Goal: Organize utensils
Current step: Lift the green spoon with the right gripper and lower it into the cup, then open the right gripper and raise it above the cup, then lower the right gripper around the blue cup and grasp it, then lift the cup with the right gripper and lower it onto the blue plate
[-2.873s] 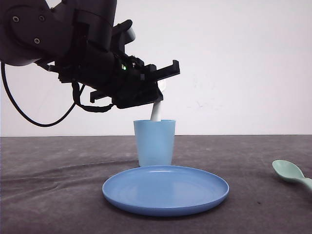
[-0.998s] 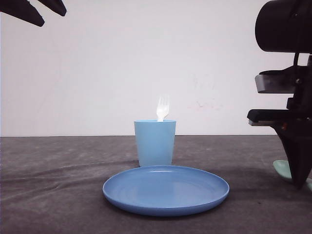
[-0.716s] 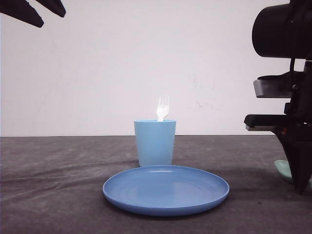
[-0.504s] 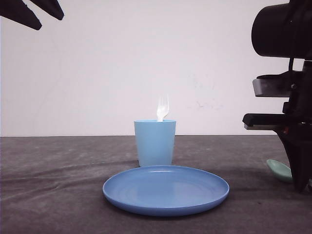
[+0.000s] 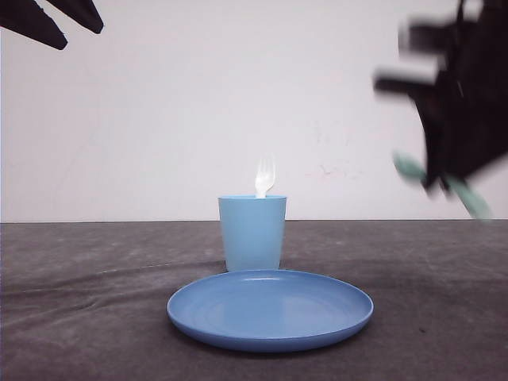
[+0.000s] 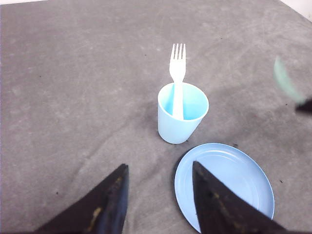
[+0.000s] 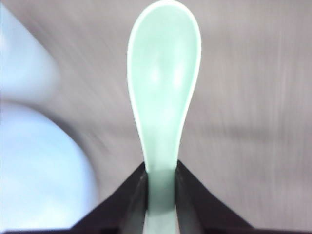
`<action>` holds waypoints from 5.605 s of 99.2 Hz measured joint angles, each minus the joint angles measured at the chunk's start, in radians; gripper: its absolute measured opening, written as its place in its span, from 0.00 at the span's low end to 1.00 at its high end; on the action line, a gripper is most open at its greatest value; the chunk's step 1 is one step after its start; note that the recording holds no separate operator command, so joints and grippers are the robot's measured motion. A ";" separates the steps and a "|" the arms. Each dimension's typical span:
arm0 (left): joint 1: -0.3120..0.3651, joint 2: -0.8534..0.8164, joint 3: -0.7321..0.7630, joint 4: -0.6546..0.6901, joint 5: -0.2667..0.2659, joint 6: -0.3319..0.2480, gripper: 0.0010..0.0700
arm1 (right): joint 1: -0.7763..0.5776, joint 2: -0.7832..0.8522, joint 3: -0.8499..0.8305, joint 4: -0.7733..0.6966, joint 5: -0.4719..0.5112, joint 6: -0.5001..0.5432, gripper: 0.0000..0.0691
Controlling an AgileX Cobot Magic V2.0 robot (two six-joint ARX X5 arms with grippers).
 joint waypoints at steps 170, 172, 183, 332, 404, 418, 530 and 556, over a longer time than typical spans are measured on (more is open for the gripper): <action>0.000 0.000 0.000 -0.027 0.000 -0.071 0.33 | 0.187 0.455 0.130 0.712 -0.030 -0.268 0.52; 0.000 0.000 0.000 -0.026 0.000 -0.071 0.33 | 0.189 0.441 0.129 0.698 -0.030 -0.268 0.52; 0.000 0.000 0.000 -0.026 0.000 -0.071 0.33 | 0.206 0.337 0.129 0.617 -0.030 -0.268 0.52; 0.000 0.000 0.000 -0.027 0.000 -0.071 0.33 | 0.217 0.489 0.131 0.373 -0.067 -0.050 0.98; 0.000 0.000 0.000 -0.040 0.000 -0.067 0.33 | 0.179 0.637 0.288 0.382 -0.083 -0.060 0.97; 0.000 0.000 0.000 -0.041 0.000 -0.067 0.33 | 0.179 0.639 0.293 0.388 -0.082 -0.068 0.81; 0.000 0.000 0.000 -0.048 0.000 -0.067 0.33 | 0.249 0.116 0.334 -0.030 -0.077 -0.217 0.60; 0.000 0.000 0.000 -0.048 0.000 -0.067 0.33 | 0.303 0.129 0.265 0.000 -0.047 -0.216 0.60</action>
